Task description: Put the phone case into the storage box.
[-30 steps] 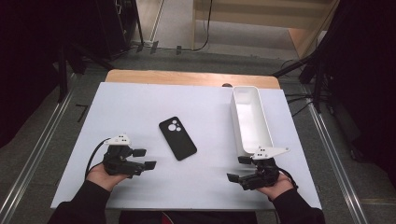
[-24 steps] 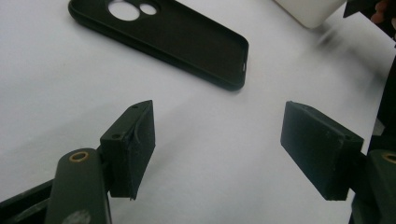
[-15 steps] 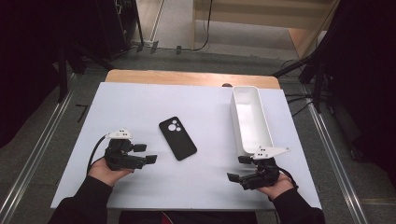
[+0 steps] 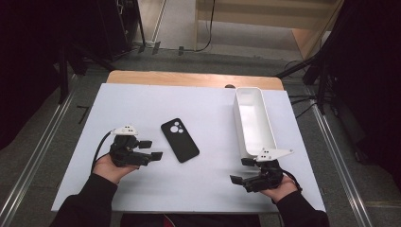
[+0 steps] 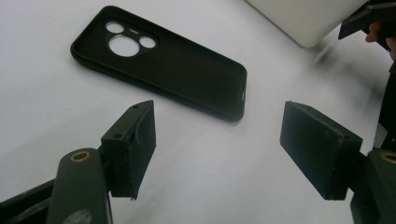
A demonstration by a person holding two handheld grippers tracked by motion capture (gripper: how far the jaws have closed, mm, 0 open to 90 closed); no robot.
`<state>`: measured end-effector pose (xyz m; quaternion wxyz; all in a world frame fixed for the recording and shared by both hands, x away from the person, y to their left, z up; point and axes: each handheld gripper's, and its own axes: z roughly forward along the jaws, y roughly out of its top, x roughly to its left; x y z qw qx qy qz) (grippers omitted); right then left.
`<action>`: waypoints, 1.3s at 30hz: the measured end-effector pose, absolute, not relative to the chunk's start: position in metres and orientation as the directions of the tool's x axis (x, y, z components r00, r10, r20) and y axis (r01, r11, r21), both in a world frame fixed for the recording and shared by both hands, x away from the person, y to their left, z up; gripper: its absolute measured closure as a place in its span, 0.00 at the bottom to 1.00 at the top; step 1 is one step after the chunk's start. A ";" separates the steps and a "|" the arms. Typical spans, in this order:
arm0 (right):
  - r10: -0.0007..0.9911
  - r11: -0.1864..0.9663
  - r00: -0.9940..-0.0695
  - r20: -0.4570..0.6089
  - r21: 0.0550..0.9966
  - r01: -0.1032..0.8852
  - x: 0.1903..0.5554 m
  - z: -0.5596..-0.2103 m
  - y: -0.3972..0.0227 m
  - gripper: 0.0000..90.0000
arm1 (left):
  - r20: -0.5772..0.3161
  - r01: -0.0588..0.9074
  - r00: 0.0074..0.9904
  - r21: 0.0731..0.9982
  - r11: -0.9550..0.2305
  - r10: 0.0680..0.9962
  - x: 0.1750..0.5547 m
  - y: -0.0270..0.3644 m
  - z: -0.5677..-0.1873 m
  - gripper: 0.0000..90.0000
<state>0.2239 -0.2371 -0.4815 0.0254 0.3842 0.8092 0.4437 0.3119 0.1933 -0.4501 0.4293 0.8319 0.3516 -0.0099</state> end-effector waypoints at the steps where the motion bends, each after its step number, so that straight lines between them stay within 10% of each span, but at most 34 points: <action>1: 0.645 0.310 -0.703 0.300 0.738 0.599 0.224 -0.482 -0.237 0.15 | -0.316 0.593 0.754 0.706 -0.388 0.576 0.313 0.192 -0.449 0.29; 39: 0.642 0.311 -0.704 0.302 0.737 0.600 0.224 -0.482 -0.238 0.15 | -0.292 0.544 0.802 0.717 -0.436 0.521 0.342 0.122 -0.443 0.29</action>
